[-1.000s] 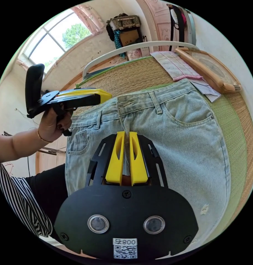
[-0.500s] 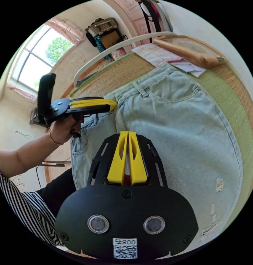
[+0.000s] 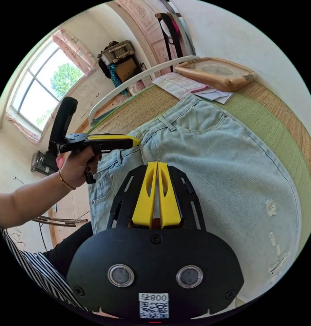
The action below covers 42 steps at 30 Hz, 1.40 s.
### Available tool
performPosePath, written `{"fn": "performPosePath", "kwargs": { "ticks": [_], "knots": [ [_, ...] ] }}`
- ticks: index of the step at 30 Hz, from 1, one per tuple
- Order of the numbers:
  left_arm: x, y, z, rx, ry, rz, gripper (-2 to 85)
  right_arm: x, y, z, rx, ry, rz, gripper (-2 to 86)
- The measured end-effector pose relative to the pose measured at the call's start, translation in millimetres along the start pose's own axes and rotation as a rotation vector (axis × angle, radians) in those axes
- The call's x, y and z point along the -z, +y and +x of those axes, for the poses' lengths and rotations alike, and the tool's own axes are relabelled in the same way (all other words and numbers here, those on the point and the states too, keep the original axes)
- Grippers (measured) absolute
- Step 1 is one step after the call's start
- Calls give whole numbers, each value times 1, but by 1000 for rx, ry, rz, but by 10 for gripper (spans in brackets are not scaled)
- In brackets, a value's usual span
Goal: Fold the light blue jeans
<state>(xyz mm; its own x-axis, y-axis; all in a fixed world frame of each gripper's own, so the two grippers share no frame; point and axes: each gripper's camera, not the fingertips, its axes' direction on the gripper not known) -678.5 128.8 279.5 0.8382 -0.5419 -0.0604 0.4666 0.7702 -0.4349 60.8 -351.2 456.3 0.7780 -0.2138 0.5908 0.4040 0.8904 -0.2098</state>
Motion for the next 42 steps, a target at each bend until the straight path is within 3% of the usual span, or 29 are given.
{"fn": "performPosePath", "kwargs": {
  "ticks": [2, 10, 15, 19, 24, 35, 42],
  "knots": [
    [-9, -2, 7, -3, -18, -63, 1, -21, 7, 10, -22, -24, -144, 2],
    [15, -9, 44, 9, 27, 106, 2, -9, 18, 24, -64, -51, -113, 2],
    [-24, -29, 66, -24, -38, -77, 2, -1, 29, 29, -80, -59, -86, 2],
    [-33, -34, 77, -24, -22, -65, 1, 9, 34, 38, -113, -106, -92, 2],
    [-33, -40, 102, -62, -48, -52, 1, 44, 58, 51, -182, -173, 10, 2],
    [-53, -63, 205, -181, 95, 11, 2, 136, 178, 94, -365, -189, 171, 3],
    [-73, -84, 234, -179, 58, -3, 1, 162, 172, 104, -328, -157, 193, 16]
  ]
}}
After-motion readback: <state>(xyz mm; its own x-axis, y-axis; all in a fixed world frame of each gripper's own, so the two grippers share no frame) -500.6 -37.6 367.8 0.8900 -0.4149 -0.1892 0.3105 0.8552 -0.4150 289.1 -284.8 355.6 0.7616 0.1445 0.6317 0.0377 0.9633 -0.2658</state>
